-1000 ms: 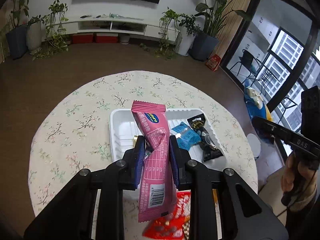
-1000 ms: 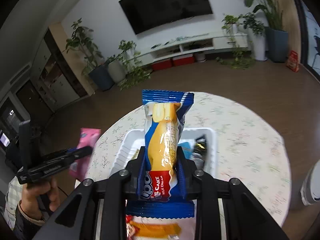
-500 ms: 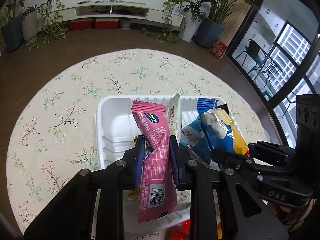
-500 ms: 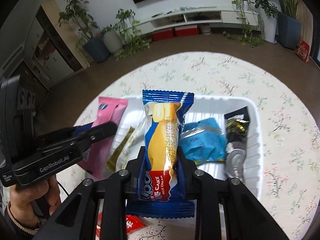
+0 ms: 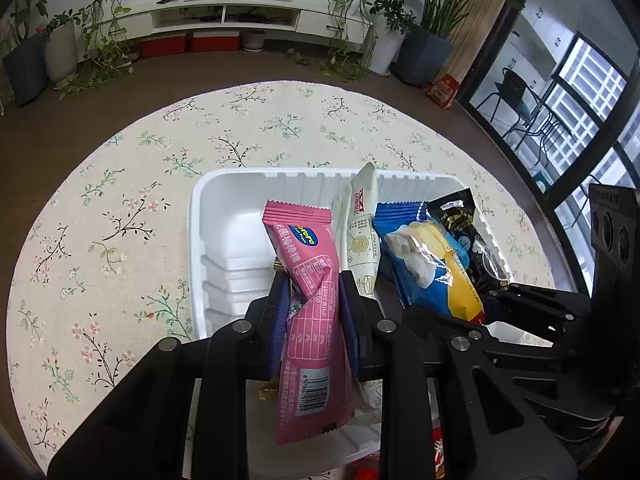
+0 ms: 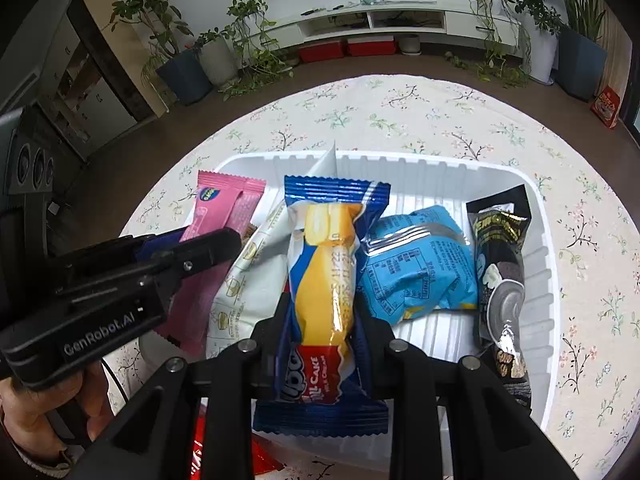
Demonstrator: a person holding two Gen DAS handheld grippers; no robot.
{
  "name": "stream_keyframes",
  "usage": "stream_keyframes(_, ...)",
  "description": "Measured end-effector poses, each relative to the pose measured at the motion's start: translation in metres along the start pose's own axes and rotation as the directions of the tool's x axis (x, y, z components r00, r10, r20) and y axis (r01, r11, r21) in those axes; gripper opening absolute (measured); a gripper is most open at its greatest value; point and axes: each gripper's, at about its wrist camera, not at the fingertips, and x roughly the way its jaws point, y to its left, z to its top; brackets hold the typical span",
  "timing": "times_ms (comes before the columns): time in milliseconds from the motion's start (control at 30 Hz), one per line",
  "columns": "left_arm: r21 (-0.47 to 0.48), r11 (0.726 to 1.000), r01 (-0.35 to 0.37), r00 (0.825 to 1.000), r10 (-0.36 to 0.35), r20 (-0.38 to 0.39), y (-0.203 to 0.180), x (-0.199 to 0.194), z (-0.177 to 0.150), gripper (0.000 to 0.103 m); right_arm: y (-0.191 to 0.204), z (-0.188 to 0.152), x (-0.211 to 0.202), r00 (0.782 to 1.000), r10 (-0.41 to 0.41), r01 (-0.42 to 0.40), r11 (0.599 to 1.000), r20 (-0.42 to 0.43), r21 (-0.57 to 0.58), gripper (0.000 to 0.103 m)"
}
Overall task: Organize snacks
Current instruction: 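Lower both packets into the tray and open both grippers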
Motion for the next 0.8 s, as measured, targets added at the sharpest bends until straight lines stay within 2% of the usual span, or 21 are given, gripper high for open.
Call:
stream_keyframes(267,0.004,1.0,-0.012,1.0,0.012,-0.003,-0.004,0.002,0.001,0.024,0.002,-0.001,0.004,1.0,-0.004,0.004,1.0,-0.009,0.001,0.031)
stream_keyframes(367,-0.002,1.0,-0.021,1.0,0.021,-0.001,-0.003,0.002,0.0,0.029,0.001,-0.001,0.005,1.0,-0.002,0.002,1.0,-0.012,0.008,0.031)
stream_keyframes(400,-0.004,1.0,-0.027,1.0,0.027,-0.001,-0.003,0.002,0.0,0.041,0.001,-0.001,0.006,1.0,-0.001,0.001,1.0,-0.015,0.01,0.032)
stream_keyframes(433,-0.007,0.999,-0.035,0.999,0.035,0.005,-0.003,0.001,-0.001,0.056,0.0,-0.002,0.006,1.0,-0.002,0.002,1.0,-0.019,0.012,0.033)
stream_keyframes(467,-0.008,0.999,-0.036,0.999,0.036,0.012,-0.002,-0.001,-0.001,0.059,0.0,-0.002,0.006,1.0,-0.004,0.004,1.0,-0.019,0.012,0.034)
stream_keyframes(733,0.015,0.999,-0.044,0.998,0.043,0.04,-0.008,-0.013,-0.005,0.059,0.001,-0.003,0.003,1.0,-0.006,0.006,1.0,-0.01,0.007,0.042)
stream_keyframes(800,0.017,0.999,-0.042,0.998,0.041,0.049,-0.01,-0.018,-0.006,0.06,0.001,-0.003,0.0,1.0,-0.006,0.006,1.0,-0.003,0.009,0.048)
